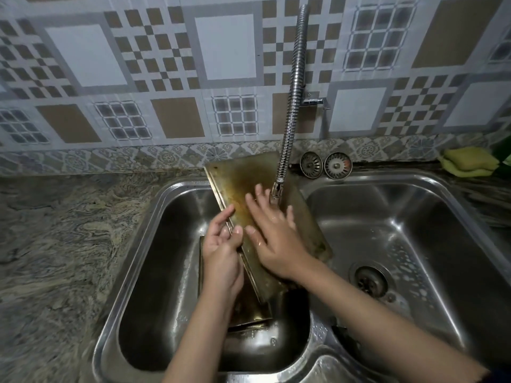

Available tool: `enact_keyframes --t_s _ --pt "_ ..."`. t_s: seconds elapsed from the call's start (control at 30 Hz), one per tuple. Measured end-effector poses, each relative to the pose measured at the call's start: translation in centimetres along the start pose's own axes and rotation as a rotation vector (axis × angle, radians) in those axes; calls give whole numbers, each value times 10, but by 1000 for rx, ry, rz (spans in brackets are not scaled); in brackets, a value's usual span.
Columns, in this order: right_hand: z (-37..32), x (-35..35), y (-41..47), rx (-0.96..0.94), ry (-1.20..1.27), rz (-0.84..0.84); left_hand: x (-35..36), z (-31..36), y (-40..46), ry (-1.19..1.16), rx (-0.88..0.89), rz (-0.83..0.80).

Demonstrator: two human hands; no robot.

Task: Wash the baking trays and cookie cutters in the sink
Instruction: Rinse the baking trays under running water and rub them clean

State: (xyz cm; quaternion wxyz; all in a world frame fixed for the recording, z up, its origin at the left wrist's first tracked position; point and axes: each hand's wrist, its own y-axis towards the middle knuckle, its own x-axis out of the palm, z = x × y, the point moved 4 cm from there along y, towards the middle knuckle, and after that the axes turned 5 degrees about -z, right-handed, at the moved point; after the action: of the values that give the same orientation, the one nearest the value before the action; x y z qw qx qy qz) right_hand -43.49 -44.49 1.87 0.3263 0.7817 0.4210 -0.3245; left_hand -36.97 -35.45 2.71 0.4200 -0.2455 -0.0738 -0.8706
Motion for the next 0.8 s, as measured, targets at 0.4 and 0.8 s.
enact_keyframes --t_s 0.4,0.8 --pt "18 -23 20 122 -174 92 7 -23 3 -255 -115 45" --pt "51 -17 -3 269 -268 -161 0 -49 -7 -100 -221 49"
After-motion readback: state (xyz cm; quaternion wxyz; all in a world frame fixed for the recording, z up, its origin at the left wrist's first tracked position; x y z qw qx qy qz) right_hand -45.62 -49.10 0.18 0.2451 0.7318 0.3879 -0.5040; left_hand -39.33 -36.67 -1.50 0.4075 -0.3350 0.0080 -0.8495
